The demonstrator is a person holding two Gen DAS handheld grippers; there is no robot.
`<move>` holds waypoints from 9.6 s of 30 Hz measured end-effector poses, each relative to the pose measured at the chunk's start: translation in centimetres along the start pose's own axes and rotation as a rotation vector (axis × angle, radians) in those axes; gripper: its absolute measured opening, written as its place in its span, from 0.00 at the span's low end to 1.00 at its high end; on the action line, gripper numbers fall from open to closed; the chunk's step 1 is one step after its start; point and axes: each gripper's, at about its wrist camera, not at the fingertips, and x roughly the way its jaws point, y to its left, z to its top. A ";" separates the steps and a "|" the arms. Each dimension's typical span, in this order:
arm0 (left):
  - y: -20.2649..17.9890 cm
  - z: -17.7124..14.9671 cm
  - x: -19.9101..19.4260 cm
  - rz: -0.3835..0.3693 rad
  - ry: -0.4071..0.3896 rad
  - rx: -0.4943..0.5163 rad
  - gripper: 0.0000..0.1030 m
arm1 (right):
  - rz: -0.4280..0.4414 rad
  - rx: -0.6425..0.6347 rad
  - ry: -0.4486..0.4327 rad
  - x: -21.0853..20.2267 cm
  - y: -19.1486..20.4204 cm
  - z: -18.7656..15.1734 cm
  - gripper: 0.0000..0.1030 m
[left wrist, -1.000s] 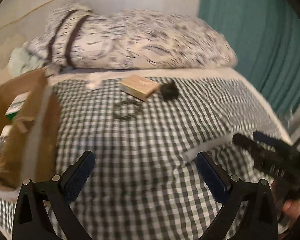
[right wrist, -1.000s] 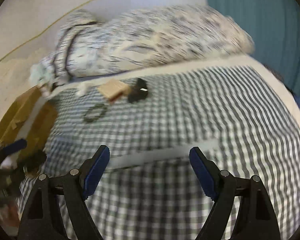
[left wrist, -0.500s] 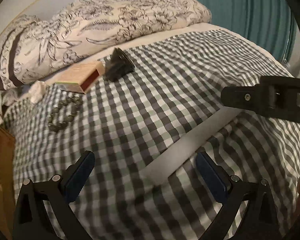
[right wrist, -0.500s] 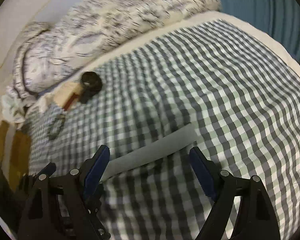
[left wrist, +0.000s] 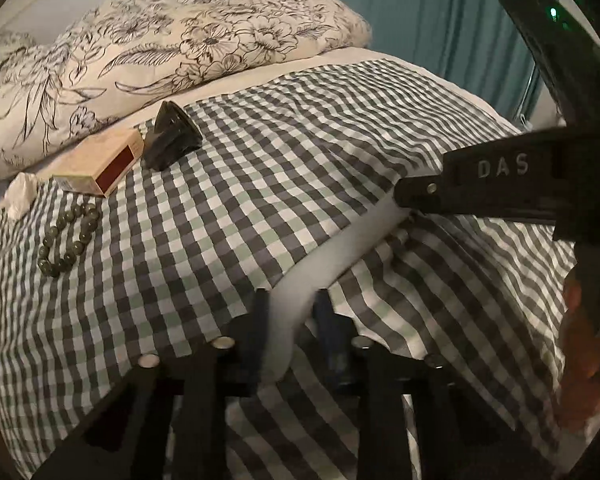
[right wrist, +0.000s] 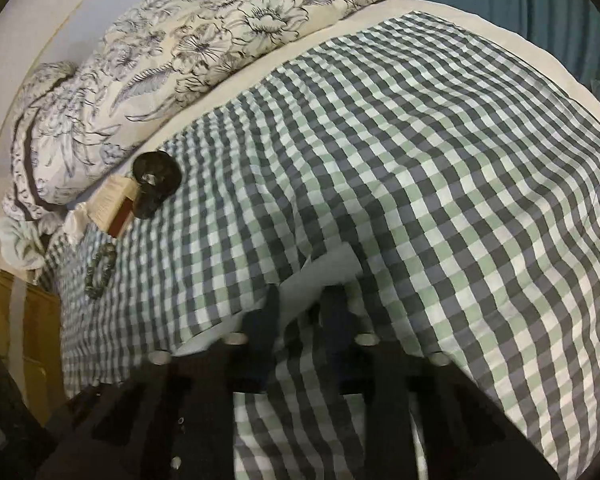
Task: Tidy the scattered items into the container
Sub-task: 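Move both tools to the long white plastic stick on the sheet, then grasp one end of the white stick with left tool while right tool grasps the other, then carry the white stick with both tools over the cardboard box, then open both tools to drop the white stick into the box, then withdraw both open tools from the box back over the sheet, then grasp the dark bead bracelet with left tool while right tool grasps the black rubber cup, then carry the bracelet and black rubber cup up over the box, then open both tools to drop the bracelet and rubber cup into the box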
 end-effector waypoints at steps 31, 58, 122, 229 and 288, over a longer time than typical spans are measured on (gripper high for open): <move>1.7 -3.1 -2.8 -0.031 0.053 -0.074 0.08 | 0.221 0.167 0.178 1.3 2.4 -2.7 0.51; 1.6 -3.5 -4.5 -0.111 0.053 -0.068 0.07 | 0.269 0.145 0.062 -2.6 2.5 -3.6 0.15; 31.3 -14.2 -26.9 0.429 -0.138 -0.729 1.00 | 0.563 -0.440 -0.163 -9.1 37.2 -11.2 0.81; 13.0 -2.2 -13.4 0.188 -0.159 -0.414 0.10 | 0.102 -0.433 -0.123 -6.0 13.1 -5.8 0.05; 24.3 -10.1 -27.3 0.385 -0.159 -0.714 0.86 | 0.285 -0.743 -0.211 -11.0 31.5 -11.9 0.63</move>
